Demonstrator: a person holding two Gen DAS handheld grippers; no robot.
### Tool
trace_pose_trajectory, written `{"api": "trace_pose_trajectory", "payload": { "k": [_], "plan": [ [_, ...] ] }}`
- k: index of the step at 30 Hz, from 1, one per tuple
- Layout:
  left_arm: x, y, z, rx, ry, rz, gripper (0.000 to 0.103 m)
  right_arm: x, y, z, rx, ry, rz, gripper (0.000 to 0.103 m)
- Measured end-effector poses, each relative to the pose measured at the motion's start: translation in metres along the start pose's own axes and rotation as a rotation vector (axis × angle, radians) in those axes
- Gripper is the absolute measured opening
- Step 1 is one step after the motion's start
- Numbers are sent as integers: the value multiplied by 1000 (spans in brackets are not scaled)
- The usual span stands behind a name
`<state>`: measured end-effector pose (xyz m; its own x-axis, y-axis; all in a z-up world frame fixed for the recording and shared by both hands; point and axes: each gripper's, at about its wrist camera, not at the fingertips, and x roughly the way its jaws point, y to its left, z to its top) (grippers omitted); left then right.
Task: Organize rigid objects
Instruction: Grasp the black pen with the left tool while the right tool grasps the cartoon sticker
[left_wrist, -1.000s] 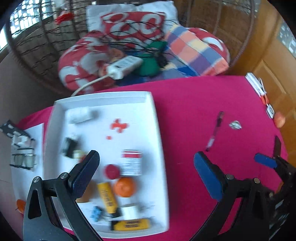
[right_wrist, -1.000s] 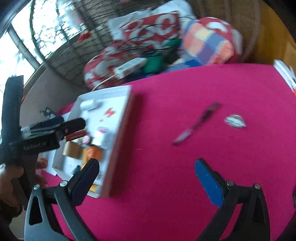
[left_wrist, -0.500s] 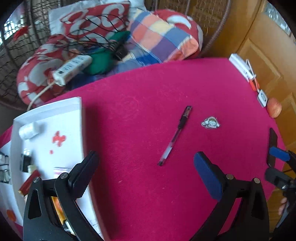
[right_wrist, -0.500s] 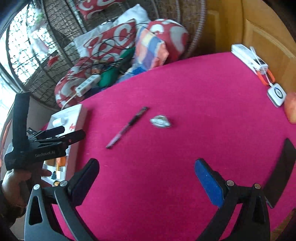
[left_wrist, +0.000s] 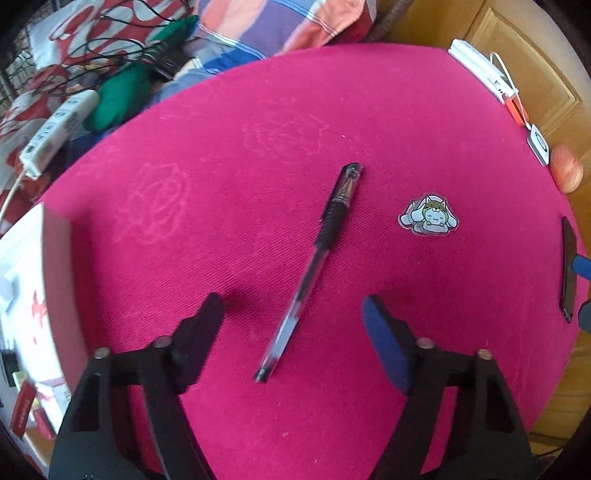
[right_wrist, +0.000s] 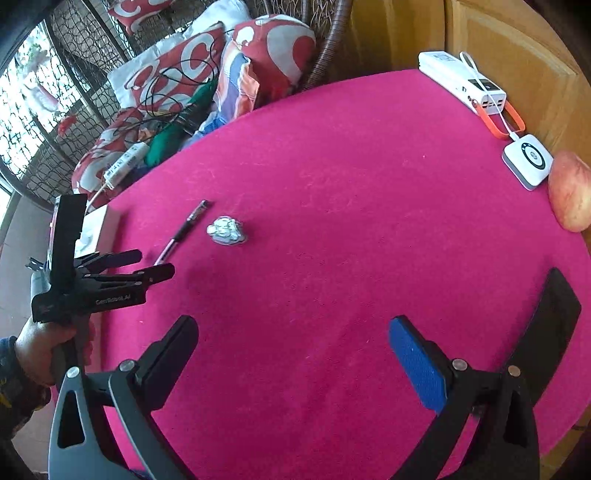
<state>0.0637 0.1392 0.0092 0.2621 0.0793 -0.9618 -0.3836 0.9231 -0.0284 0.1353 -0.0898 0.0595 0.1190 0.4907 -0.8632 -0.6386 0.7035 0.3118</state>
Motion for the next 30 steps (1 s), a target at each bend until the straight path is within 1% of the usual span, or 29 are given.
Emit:
{"api": "trace_pose_trajectory", "payload": {
  "k": [4,5,7,9,10,11,13,14,15,17,18,19,20,22,23,25,26,27,29,30],
  "plan": [
    [3,-4,4,33,-21,28,75,9,-5,6,0,23,8,103],
    [3,-6,4,52,-27,39,71,11,-6,7,0,28,12,103],
    [1,-10,3,98,-42,35,62,14,-7,8,-4,35,19,103],
    [-3,-15,2,136,-56,20,33,17,-6,10,-16,43,29,103],
    [-4,-16,1,150,-56,15,26,20,-4,13,-35,50,38,103],
    [-5,-17,0,159,-55,14,10,23,-1,16,-53,54,44,103],
    [-5,-16,0,137,-51,1,9,30,11,25,-119,50,59,103],
    [-6,-11,-1,102,-48,-18,8,32,15,29,-150,44,57,103],
    [-6,-7,-1,68,-45,-29,8,35,22,35,-189,31,31,103],
    [-10,4,-8,-1,-46,-31,8,45,31,46,-219,19,16,103],
    [-12,9,-11,-35,-46,-32,8,52,35,52,-233,29,13,103],
    [-14,15,-15,-70,-47,-38,8,61,41,58,-268,45,21,101],
    [-17,21,-19,-103,-50,-41,8,66,46,61,-299,51,23,98],
    [-23,30,-27,-150,-56,-39,8,77,60,64,-388,68,24,87],
    [-25,32,-29,-162,-58,-37,8,83,68,64,-432,81,29,84],
    [-30,35,-34,-186,-62,-34,8,96,78,64,-494,120,47,67],
    [-33,35,-36,-199,-65,-35,8,100,80,64,-506,137,58,62],
    [-36,35,-39,-206,-68,-35,8,105,82,64,-519,154,60,59],
    [-40,38,-42,-217,-76,-36,8,108,87,63,-562,147,40,59],
    [-43,39,-44,-221,-79,-38,8,109,89,62,-578,147,26,54]
  ]
}}
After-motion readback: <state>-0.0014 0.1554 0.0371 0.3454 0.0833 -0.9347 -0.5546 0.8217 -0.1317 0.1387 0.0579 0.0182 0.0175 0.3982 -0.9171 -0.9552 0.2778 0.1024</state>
